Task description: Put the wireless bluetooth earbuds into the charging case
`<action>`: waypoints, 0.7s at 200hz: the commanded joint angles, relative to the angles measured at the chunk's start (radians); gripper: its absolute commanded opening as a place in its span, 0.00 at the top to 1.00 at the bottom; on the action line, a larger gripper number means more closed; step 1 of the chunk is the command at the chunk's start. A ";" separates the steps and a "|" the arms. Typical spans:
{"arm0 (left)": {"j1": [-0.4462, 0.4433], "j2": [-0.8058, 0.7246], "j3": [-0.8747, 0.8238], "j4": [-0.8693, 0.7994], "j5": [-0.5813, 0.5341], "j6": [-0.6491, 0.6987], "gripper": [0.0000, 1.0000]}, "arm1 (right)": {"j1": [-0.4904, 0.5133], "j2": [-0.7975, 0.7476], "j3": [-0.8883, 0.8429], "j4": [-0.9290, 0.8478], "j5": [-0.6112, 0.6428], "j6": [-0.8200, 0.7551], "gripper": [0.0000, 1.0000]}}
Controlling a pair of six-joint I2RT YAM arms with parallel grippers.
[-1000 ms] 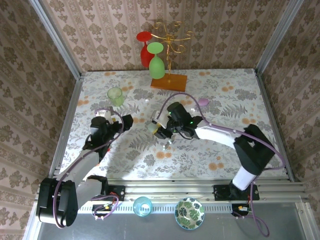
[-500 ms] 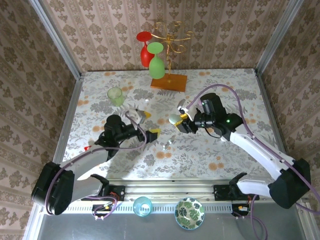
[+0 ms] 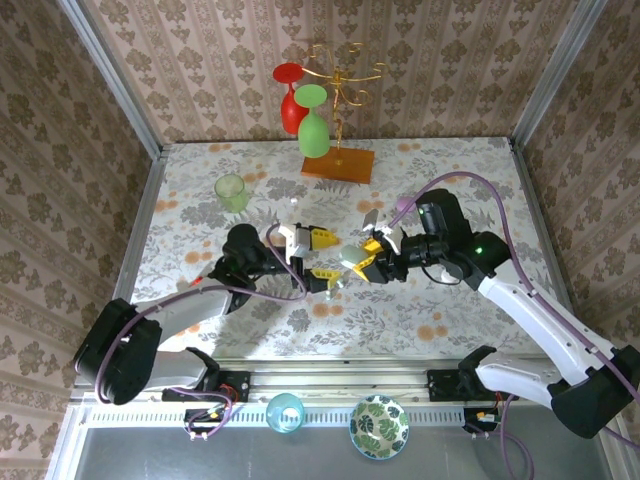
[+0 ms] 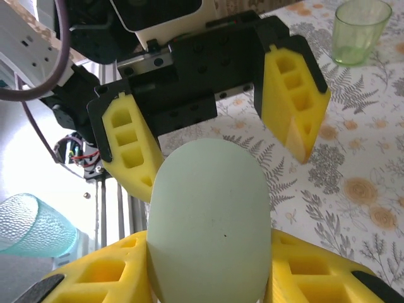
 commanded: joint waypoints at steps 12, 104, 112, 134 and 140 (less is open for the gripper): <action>-0.024 0.008 0.036 0.101 0.075 -0.084 0.26 | 0.013 0.007 0.052 -0.025 -0.064 -0.004 0.80; -0.042 0.003 0.059 0.047 0.094 -0.115 0.39 | 0.046 0.042 0.095 -0.061 -0.041 -0.045 0.84; -0.043 0.000 0.059 0.045 0.096 -0.115 0.40 | 0.047 0.046 0.099 -0.065 -0.041 -0.050 0.84; -0.042 -0.003 0.060 0.041 0.102 -0.115 0.42 | 0.049 0.057 0.110 -0.075 -0.034 -0.058 0.84; -0.042 -0.003 0.062 0.041 0.104 -0.116 0.42 | 0.049 0.060 0.112 -0.076 -0.033 -0.062 0.84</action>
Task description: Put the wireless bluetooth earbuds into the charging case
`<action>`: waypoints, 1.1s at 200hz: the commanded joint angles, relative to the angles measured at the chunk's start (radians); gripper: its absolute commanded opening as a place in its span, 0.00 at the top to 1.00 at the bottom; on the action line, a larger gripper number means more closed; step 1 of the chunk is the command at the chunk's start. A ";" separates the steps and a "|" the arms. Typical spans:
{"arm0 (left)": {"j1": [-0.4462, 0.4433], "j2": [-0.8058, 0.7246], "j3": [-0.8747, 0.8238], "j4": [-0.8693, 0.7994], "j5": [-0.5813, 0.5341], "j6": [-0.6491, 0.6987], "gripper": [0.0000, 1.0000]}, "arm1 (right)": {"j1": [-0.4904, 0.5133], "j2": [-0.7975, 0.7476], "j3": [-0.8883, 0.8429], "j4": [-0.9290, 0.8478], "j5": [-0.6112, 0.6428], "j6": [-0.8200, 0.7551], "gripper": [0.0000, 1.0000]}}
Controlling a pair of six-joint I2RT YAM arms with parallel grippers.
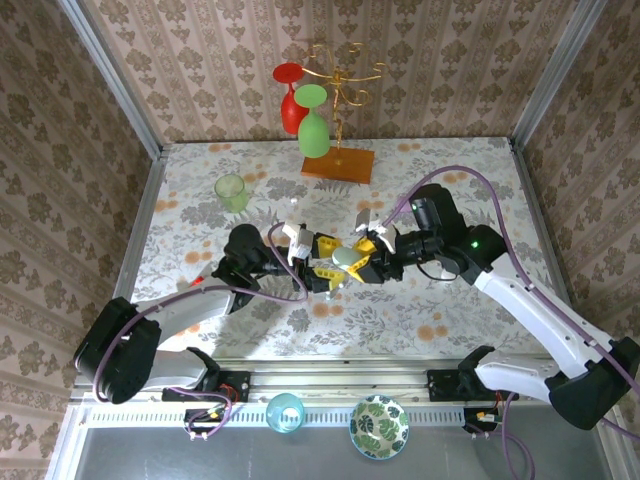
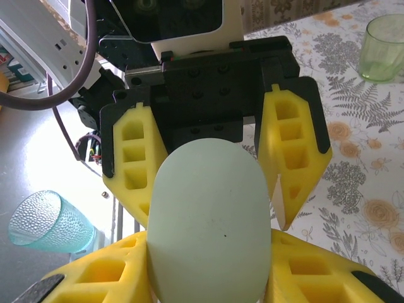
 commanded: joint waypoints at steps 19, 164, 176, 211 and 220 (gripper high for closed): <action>-0.008 -0.007 0.034 0.000 0.038 -0.021 0.42 | 0.010 0.021 0.046 -0.044 -0.002 -0.039 0.84; -0.007 0.001 0.048 -0.011 0.047 -0.044 0.47 | 0.024 0.027 0.042 -0.051 0.027 -0.069 0.85; -0.007 0.003 0.048 -0.011 0.049 -0.046 0.47 | 0.027 0.026 0.040 -0.047 0.030 -0.068 0.85; -0.008 0.004 0.049 -0.013 0.052 -0.053 0.50 | 0.029 0.020 0.035 -0.038 0.036 -0.069 0.85; -0.007 0.004 0.049 -0.012 0.052 -0.054 0.52 | 0.030 0.020 0.033 -0.038 0.035 -0.069 0.85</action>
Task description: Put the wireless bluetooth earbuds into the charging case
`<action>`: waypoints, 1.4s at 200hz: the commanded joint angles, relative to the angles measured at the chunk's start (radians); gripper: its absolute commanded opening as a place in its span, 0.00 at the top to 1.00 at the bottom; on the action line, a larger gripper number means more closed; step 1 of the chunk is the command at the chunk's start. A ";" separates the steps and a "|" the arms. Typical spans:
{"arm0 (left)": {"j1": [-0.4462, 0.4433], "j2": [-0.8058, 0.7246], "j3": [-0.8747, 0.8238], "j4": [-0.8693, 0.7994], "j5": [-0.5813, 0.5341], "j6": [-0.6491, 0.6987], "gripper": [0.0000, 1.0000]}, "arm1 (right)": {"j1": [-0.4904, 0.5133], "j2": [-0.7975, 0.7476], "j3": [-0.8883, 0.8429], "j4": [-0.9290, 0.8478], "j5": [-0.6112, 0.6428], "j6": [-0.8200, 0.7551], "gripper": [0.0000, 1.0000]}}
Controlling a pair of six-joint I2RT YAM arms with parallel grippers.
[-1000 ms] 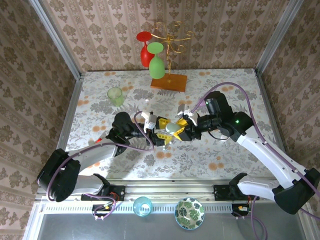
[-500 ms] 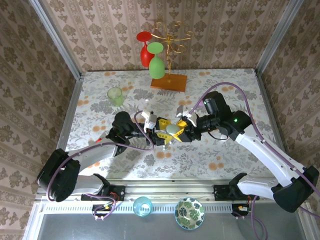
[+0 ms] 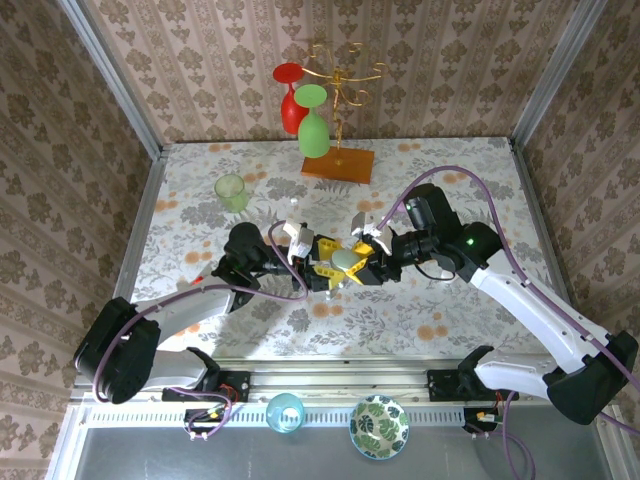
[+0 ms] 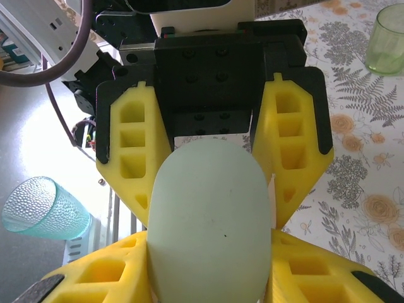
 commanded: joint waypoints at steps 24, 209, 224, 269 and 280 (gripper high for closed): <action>-0.008 0.004 0.036 0.007 0.025 -0.026 0.58 | 0.010 -0.005 0.010 0.007 0.007 -0.021 0.85; -0.008 0.020 0.027 0.048 0.047 -0.049 0.68 | 0.019 -0.009 0.000 0.032 0.028 -0.022 0.80; -0.007 0.020 0.022 0.059 0.043 -0.041 0.72 | 0.018 -0.020 -0.012 0.053 0.031 -0.012 0.73; 0.001 0.003 0.007 0.056 0.046 -0.024 0.76 | 0.013 -0.053 -0.053 0.098 0.076 0.027 0.45; 0.002 -0.004 0.006 0.044 0.047 -0.016 0.77 | 0.008 -0.058 -0.060 0.109 0.079 0.040 0.42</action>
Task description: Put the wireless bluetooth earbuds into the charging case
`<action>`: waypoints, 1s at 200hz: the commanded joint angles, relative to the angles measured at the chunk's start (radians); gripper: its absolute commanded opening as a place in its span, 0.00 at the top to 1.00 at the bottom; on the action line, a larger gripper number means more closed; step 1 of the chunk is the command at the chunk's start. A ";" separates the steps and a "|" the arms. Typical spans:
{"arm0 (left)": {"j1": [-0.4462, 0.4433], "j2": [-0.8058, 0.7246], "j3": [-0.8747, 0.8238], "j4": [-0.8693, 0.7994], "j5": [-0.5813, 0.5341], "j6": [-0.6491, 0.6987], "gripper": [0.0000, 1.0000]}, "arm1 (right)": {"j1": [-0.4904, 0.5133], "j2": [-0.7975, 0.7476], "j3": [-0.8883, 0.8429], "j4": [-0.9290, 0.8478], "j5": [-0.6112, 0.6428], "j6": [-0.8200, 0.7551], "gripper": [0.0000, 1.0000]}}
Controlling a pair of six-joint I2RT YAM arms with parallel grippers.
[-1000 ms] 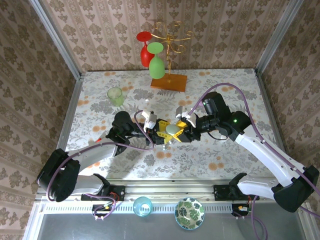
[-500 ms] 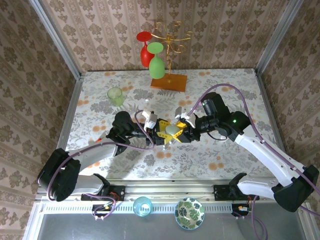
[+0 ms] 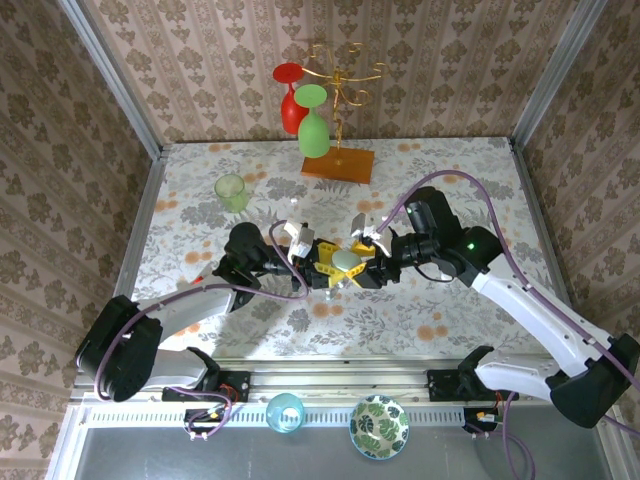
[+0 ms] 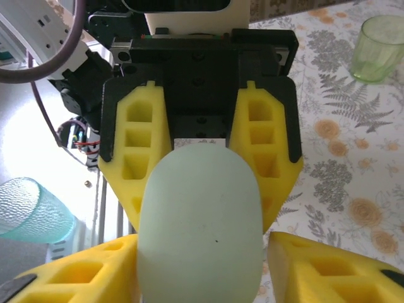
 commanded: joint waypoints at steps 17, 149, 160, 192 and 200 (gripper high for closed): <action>0.000 -0.023 0.004 -0.008 0.026 0.037 0.77 | -0.012 -0.037 -0.028 0.069 0.033 0.066 0.39; 0.000 -0.048 -0.005 -0.039 0.027 0.081 0.77 | -0.088 -0.065 -0.045 0.188 0.136 0.196 0.31; 0.001 -0.047 -0.005 -0.042 0.024 0.083 0.77 | -0.096 -0.068 -0.044 0.190 0.134 0.196 0.29; 0.018 -0.048 -0.011 -0.057 -0.022 0.093 0.77 | -0.098 -0.097 -0.056 0.194 0.024 0.169 0.24; 0.024 -0.047 -0.016 -0.056 -0.042 0.097 0.76 | -0.098 -0.114 -0.069 0.214 0.005 0.175 0.20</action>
